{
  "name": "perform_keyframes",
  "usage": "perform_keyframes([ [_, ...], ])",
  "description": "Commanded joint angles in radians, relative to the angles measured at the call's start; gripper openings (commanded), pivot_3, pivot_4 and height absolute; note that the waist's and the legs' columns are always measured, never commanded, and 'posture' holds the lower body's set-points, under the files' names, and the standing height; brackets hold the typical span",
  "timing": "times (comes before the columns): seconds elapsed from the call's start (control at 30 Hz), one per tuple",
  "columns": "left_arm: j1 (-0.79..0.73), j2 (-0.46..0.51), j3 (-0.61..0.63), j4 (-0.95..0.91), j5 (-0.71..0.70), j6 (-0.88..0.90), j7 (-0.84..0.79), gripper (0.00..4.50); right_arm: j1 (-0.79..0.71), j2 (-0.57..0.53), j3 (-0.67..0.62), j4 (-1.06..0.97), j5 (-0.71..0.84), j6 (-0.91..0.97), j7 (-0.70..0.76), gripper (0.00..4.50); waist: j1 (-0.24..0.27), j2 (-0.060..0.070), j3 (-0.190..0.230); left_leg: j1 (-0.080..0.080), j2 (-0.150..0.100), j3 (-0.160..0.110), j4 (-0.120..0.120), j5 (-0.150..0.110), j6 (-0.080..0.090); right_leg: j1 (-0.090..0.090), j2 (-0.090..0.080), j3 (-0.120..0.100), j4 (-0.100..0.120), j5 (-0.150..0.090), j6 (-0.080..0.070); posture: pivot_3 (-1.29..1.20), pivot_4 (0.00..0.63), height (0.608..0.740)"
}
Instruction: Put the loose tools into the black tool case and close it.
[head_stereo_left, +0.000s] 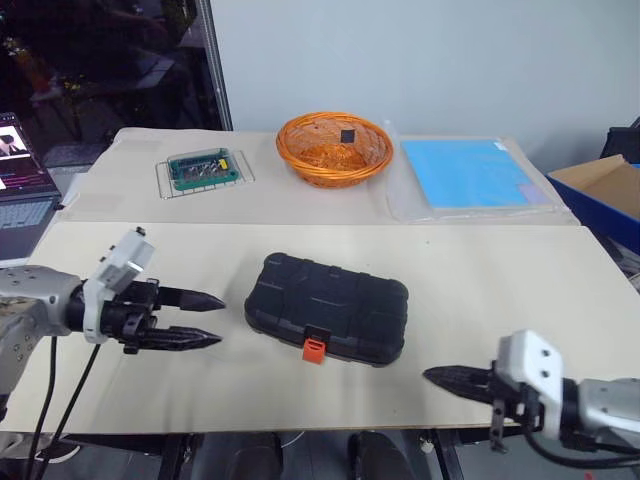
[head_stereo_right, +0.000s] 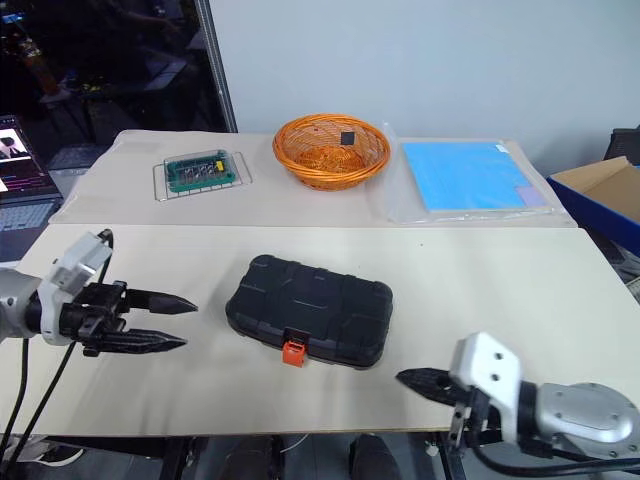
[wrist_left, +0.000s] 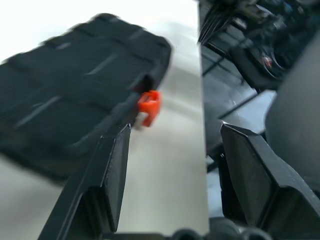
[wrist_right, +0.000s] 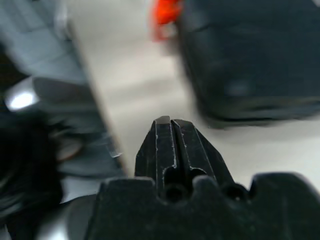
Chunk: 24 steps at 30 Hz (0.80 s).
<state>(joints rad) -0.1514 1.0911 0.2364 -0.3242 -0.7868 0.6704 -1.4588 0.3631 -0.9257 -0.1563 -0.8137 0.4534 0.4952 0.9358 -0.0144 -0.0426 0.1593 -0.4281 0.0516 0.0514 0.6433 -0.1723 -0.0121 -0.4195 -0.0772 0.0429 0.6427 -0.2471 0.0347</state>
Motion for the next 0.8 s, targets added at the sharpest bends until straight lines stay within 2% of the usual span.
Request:
perform_keyframes([
  [0.03,-0.012,-0.025,0.003,-0.089,-0.008,-0.018,0.056,3.08,-0.098,0.025,0.162,0.058,-0.127,0.036,-0.096,0.07,0.001,0.000,0.000,0.000,0.000,0.000,0.000,0.000,0.000,0.000,0.000,0.000,0.000,0.000,0.000,0.00,0.150,0.740],
  [0.17,-0.011,-0.043,-0.008,-0.130,0.011,-0.035,0.104,3.08,-0.211,0.131,0.252,0.129,-0.209,0.093,-0.235,0.07,0.004,-0.001,0.000,-0.003,-0.002,0.001,0.000,0.004,0.006,0.000,0.000,0.001,-0.001,0.000,0.000,0.00,0.150,0.740],
  [0.3,-0.007,-0.056,-0.019,-0.154,0.023,-0.041,0.145,3.08,-0.329,0.317,0.220,0.164,-0.156,0.240,-0.376,0.07,-0.006,-0.002,0.000,-0.007,0.000,0.001,0.000,0.004,0.007,-0.002,0.002,0.001,0.001,0.001,-0.001,0.00,0.150,0.740],
  [0.47,-0.027,-0.094,-0.039,-0.179,0.034,-0.031,0.223,3.08,-0.565,0.499,0.209,0.362,-0.231,0.318,-0.563,0.07,-0.012,-0.002,0.000,-0.005,0.000,0.001,0.000,0.004,0.007,-0.002,0.002,0.003,0.003,0.002,-0.001,0.00,0.150,0.740],
  [0.7,-0.064,-0.150,-0.093,-0.200,0.083,-0.031,0.343,3.08,-0.898,0.635,0.255,0.762,-0.309,0.179,-0.627,0.07,-0.017,-0.002,0.000,-0.006,-0.001,0.001,0.001,0.004,0.007,-0.003,0.003,0.003,0.003,0.010,0.000,0.00,0.150,0.740],
  [0.8,-0.102,-0.201,-0.119,-0.200,0.089,-0.009,0.420,3.08,-0.977,0.632,0.276,0.879,-0.336,0.145,-0.591,0.07,-0.027,-0.002,0.000,-0.006,-0.001,0.000,0.000,0.004,0.007,-0.002,0.003,0.003,0.003,0.010,0.000,0.00,0.150,0.740],
])
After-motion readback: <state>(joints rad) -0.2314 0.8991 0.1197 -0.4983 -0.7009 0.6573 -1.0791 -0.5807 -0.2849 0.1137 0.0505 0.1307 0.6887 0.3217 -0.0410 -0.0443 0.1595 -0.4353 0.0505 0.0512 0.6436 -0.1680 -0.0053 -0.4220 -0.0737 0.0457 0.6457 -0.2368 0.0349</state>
